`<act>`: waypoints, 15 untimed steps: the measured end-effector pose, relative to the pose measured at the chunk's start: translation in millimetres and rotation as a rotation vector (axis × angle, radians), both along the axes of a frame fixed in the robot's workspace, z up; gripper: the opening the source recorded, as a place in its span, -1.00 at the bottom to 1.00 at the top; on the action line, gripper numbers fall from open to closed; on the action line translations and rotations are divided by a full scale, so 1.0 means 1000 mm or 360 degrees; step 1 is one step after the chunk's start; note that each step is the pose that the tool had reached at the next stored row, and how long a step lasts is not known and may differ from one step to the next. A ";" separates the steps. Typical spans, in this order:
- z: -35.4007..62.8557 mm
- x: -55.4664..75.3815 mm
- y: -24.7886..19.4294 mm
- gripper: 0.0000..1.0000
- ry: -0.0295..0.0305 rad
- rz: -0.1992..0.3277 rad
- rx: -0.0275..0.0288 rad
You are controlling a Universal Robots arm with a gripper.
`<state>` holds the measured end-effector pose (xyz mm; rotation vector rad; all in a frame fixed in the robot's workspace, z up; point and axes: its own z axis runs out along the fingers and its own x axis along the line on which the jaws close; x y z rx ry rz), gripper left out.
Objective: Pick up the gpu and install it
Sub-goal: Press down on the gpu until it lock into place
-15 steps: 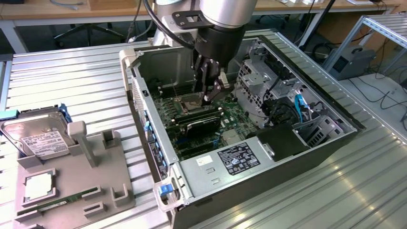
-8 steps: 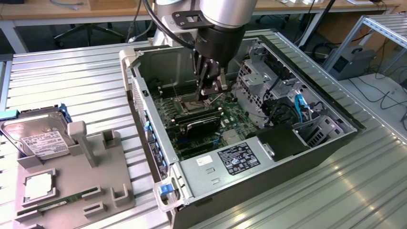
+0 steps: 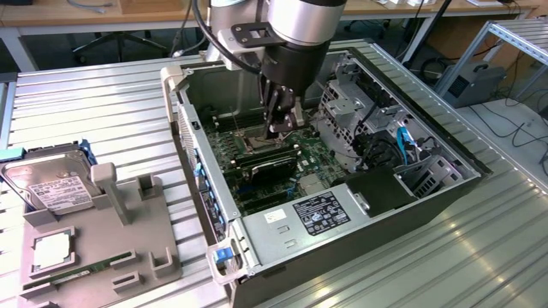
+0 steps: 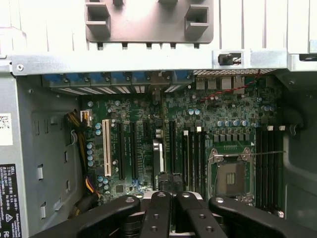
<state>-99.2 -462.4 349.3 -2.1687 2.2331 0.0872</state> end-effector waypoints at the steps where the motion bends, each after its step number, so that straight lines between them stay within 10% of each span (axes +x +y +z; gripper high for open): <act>1: -0.0054 0.000 0.0001 -0.79 -0.00001 0.0000 0.00001; 15: -0.0564 -0.003 0.0096 -0.79 -0.00001 0.0018 0.00001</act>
